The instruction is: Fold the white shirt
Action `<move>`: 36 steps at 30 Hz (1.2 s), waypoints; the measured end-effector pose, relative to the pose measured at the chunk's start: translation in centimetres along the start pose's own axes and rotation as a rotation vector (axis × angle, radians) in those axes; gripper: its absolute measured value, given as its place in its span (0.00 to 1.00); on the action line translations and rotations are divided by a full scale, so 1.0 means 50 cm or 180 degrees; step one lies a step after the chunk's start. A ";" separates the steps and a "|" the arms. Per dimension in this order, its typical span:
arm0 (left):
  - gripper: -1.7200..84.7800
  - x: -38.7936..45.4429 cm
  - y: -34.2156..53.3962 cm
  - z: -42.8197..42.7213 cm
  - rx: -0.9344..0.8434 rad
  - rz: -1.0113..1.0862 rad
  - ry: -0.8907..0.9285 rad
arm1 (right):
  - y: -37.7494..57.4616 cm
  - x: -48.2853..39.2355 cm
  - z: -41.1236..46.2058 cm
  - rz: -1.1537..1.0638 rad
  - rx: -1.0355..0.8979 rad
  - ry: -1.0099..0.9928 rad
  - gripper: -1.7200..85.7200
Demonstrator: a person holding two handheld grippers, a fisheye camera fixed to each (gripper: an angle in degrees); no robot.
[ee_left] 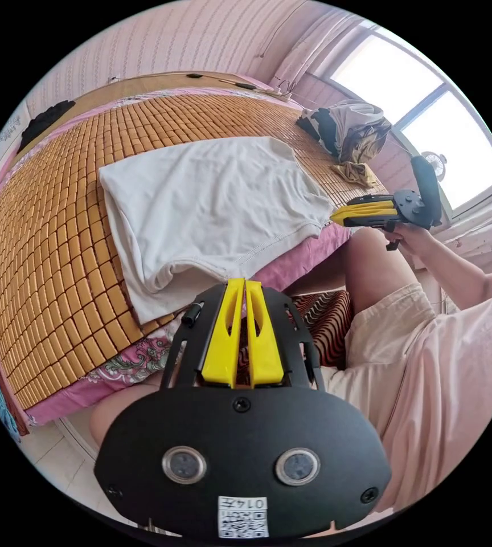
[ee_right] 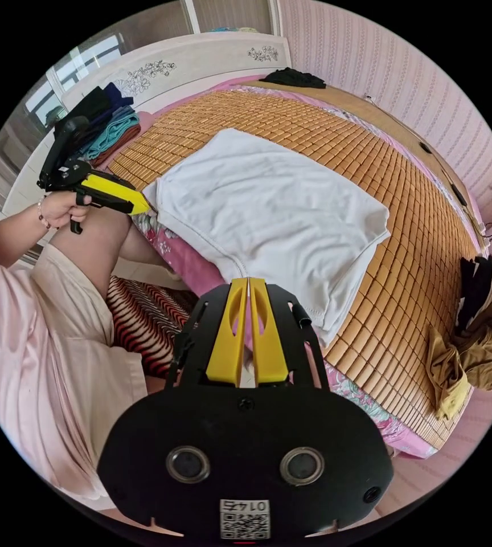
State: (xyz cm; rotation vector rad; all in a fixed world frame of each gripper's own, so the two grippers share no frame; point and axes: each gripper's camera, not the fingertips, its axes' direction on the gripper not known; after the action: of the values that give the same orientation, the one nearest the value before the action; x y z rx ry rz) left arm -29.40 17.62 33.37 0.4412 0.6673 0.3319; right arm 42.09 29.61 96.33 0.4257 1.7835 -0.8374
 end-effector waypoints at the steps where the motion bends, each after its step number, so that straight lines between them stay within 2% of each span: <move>1: 0.01 0.010 -0.011 0.010 0.0042 0.0024 -0.0021 | -0.028 -0.005 0.010 -0.0027 0.0003 0.0016 0.02; 3: 0.01 0.020 -0.029 0.038 0.0053 0.0022 0.0020 | -0.066 -0.016 0.036 -0.0085 -0.0071 0.0088 0.02; 7: 0.01 0.048 -0.058 0.134 -0.0184 0.0052 -0.0132 | -0.115 -0.050 0.140 -0.0300 -0.0828 0.0243 0.02; 8: 0.01 0.060 -0.058 0.167 -0.0403 0.0135 -0.0262 | -0.115 -0.059 0.134 -0.0295 -0.0588 0.0309 0.02; 12: 0.01 0.078 -0.034 0.183 -0.0258 0.0237 -0.0317 | -0.131 -0.065 0.145 -0.0329 -0.0514 0.0293 0.02; 16: 0.01 0.083 -0.016 0.168 -0.0260 0.0174 -0.0196 | -0.180 -0.039 0.126 -0.0377 -0.0765 -0.0113 0.02; 18: 0.01 0.103 -0.006 0.145 -0.0107 0.0268 -0.0208 | -0.207 -0.021 0.101 -0.0370 -0.0643 -0.0248 0.02; 22: 0.01 0.159 -0.026 0.159 0.0103 0.0534 -0.0102 | -0.334 0.013 0.084 -0.0417 -0.0331 -0.0339 0.02; 25: 0.01 0.193 -0.057 0.220 0.0037 0.0683 -0.0202 | -0.461 0.013 0.121 -0.0505 -0.0281 -0.0078 0.02; 28: 0.01 0.215 -0.062 0.280 -0.0031 0.0789 -0.0347 | -0.570 0.016 0.194 -0.0485 -0.0442 0.0167 0.02; 31: 0.01 0.225 -0.044 0.339 -0.0202 0.0913 -0.0490 | -0.621 0.021 0.306 -0.0532 -0.1065 0.0269 0.02; 32: 0.01 0.226 -0.031 0.342 -0.0106 0.0953 -0.0506 | -0.633 0.022 0.300 -0.0574 -0.0955 0.0250 0.02; 36: 0.01 0.233 -0.013 0.357 -0.0060 0.0939 -0.0548 | -0.685 0.036 0.295 -0.0691 -0.1269 0.0099 0.02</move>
State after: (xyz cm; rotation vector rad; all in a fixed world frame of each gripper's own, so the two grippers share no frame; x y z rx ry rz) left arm -8.98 17.04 39.50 0.5448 0.4303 0.5718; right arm 29.38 -4.77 103.42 -0.0158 1.9922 -0.6008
